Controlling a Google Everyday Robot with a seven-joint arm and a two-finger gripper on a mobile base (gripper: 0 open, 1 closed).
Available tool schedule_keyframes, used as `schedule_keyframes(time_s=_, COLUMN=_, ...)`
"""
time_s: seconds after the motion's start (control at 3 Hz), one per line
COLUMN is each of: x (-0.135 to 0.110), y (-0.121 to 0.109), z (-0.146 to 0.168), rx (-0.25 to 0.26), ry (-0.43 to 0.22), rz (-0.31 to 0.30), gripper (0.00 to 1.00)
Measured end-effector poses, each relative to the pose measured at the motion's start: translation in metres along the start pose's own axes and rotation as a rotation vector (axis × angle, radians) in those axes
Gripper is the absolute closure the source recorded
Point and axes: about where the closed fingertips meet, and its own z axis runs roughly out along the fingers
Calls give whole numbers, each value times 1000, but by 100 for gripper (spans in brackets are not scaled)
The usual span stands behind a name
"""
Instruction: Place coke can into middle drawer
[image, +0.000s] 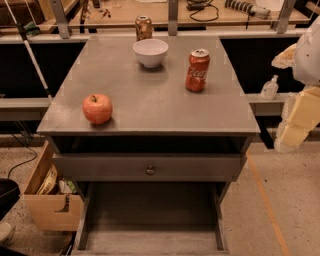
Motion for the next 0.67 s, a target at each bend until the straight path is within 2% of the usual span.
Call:
schedule_keyframes(time_s=0.33, x=-1, y=-1, z=-2, rx=15, ry=-4, rz=5, gripper=0)
schedule_keyframes(time_s=0.67, x=6, y=-8, z=8, rx=59, ry=-69, rz=78, gripper=0)
